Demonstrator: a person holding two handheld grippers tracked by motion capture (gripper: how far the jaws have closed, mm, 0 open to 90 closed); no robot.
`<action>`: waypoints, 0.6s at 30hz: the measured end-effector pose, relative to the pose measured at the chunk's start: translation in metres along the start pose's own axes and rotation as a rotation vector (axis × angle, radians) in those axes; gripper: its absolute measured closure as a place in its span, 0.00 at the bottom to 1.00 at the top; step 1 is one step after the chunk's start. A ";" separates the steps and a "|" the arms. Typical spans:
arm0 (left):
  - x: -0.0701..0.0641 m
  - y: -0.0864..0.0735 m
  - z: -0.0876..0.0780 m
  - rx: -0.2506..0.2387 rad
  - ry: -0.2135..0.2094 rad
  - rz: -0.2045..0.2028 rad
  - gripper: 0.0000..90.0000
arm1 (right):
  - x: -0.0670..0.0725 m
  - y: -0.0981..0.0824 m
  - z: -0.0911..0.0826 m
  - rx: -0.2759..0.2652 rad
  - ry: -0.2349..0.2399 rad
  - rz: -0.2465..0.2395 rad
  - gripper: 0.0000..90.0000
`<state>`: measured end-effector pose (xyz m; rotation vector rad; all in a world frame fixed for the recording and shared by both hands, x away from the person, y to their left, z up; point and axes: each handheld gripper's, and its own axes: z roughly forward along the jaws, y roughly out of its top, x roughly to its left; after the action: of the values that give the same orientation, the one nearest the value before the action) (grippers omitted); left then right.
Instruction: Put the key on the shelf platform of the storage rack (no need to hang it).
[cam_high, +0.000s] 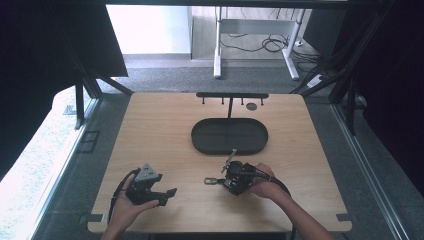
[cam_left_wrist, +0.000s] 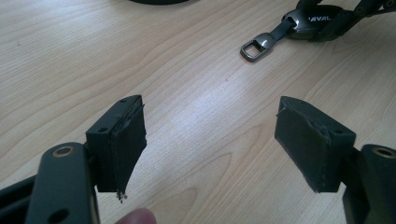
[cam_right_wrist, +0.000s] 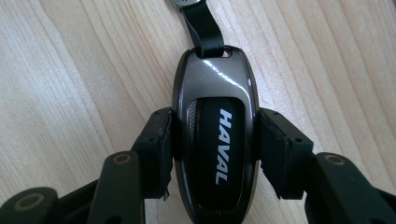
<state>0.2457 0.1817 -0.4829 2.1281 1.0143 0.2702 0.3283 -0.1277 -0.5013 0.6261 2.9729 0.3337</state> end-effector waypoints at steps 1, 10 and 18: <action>0.000 0.000 0.000 0.000 0.000 0.001 0.28 | 0.000 0.000 0.000 0.000 0.000 0.000 0.54; -0.001 0.000 0.002 0.007 -0.003 0.005 0.28 | -0.006 0.000 -0.017 -0.032 -0.005 0.013 0.54; 0.000 0.000 0.001 0.006 -0.004 0.011 0.28 | -0.015 -0.001 -0.034 -0.072 0.001 0.044 0.54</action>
<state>0.2462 0.1808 -0.4836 2.1387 1.0030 0.2687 0.3372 -0.1414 -0.4679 0.6844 2.9361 0.4423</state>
